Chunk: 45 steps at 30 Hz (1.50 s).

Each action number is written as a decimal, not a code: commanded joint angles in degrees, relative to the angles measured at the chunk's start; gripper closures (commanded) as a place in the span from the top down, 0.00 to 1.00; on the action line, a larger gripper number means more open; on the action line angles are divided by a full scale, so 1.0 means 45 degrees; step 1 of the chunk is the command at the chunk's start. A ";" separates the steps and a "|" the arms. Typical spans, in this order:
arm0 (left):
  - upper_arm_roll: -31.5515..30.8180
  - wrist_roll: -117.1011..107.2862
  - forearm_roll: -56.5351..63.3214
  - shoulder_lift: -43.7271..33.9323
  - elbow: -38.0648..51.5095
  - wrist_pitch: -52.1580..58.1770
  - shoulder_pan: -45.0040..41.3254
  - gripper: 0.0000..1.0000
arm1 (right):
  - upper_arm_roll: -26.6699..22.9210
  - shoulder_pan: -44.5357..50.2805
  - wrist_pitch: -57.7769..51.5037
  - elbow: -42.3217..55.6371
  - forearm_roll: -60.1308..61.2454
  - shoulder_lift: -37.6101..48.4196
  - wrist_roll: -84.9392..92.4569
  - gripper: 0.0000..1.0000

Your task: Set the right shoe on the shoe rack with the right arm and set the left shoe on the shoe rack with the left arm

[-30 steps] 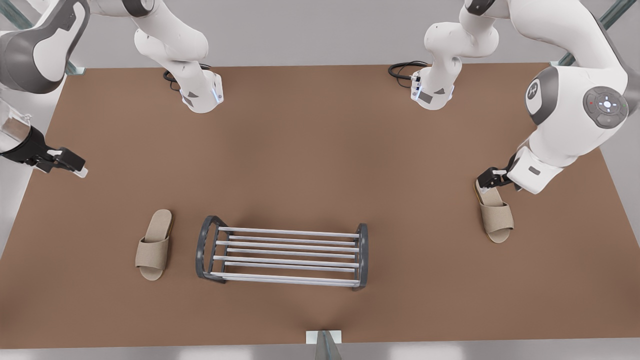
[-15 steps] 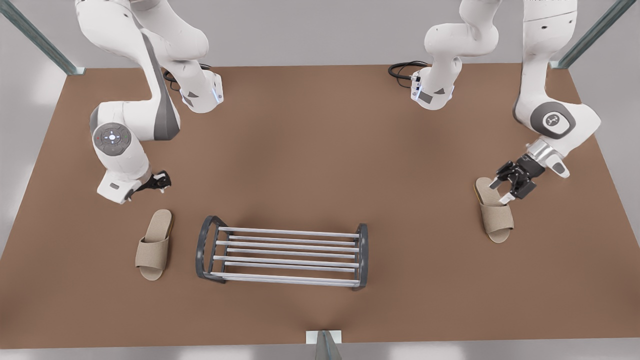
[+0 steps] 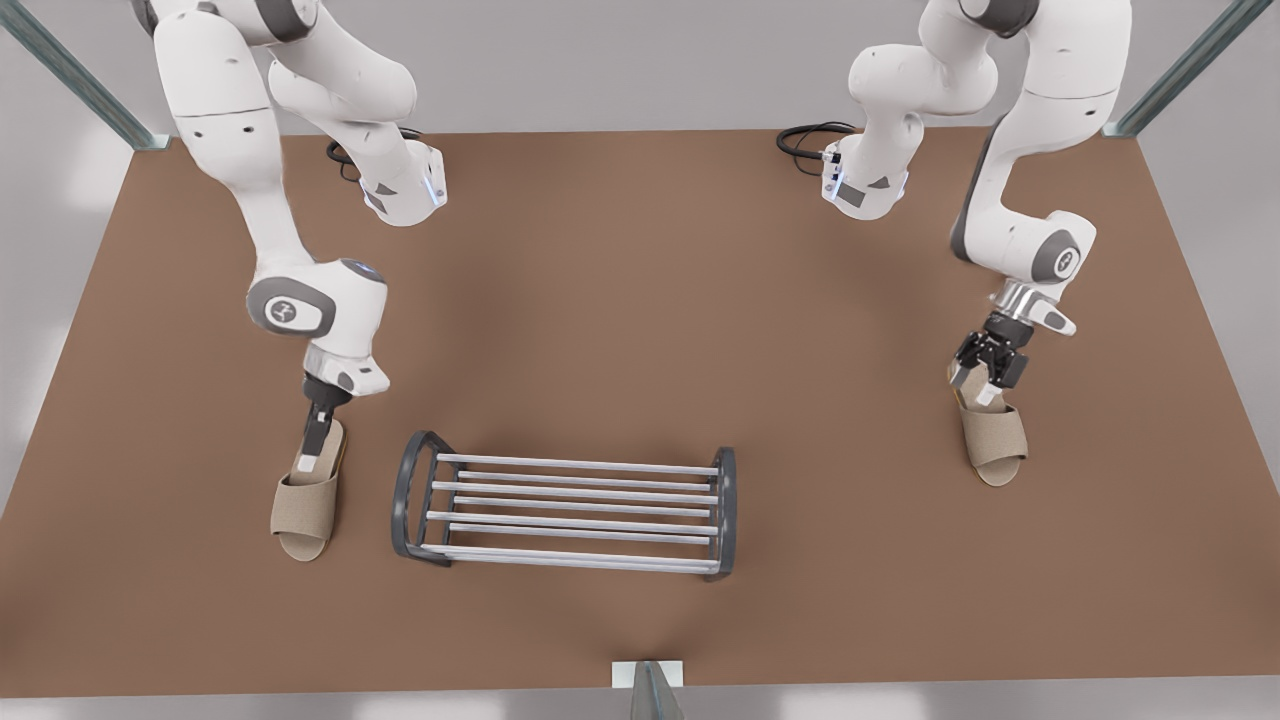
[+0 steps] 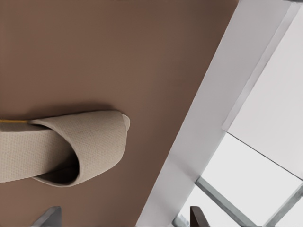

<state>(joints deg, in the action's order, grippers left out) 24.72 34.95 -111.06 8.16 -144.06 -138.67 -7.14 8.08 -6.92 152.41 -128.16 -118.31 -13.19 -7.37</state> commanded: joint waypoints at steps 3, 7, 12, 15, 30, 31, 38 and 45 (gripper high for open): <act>0.0170 0.6158 -0.2117 0.0100 -0.0155 0.1205 -0.0035 1.00 | 0.0001 -0.0200 -0.0138 -0.0133 -0.5232 -0.0487 -1.2737 1.00; 0.1165 0.7816 -0.2722 0.1134 -0.0467 0.4462 0.0217 1.00 | -0.0019 -0.0669 -0.0392 0.0023 -0.7087 -0.1405 -1.4943 1.00; 0.1850 0.8228 -0.2586 0.1194 -0.1073 0.6030 0.0258 1.00 | -0.0253 -0.0611 -0.0646 -0.0133 -0.7476 -0.1288 -1.8068 1.00; 0.1850 0.8209 -0.2586 0.1506 -0.1034 0.6011 0.0473 1.00 | -0.0350 -0.0610 -0.0665 -0.0075 -0.8726 -0.1385 -1.8226 1.00; 0.1576 0.7818 -0.2644 0.3518 0.0879 0.5893 0.1254 1.00 | -0.1112 -0.0454 -0.0685 0.2308 -1.0622 -0.3612 -1.8128 1.00; 0.1557 0.7799 -0.2664 0.3635 0.0978 0.5893 0.1254 1.00 | -0.1132 -0.0454 -0.0685 0.2347 -1.0622 -0.3710 -1.8128 1.00; 0.1440 0.7681 -0.2664 0.4417 0.1661 0.5893 0.1254 1.00 | -0.1405 -0.0415 -0.0919 0.2796 -1.1423 -0.4081 -1.7972 1.00; 0.1088 0.7467 -0.2683 0.4729 0.2227 0.5835 0.1254 1.00 | -0.1620 -0.0337 -0.0919 0.3070 -1.1736 -0.4354 -1.7991 0.96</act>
<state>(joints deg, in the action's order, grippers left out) 29.65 66.91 -123.13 29.23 -134.21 -112.34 -1.51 1.03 -8.47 148.41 -114.50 -166.00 -32.72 -81.10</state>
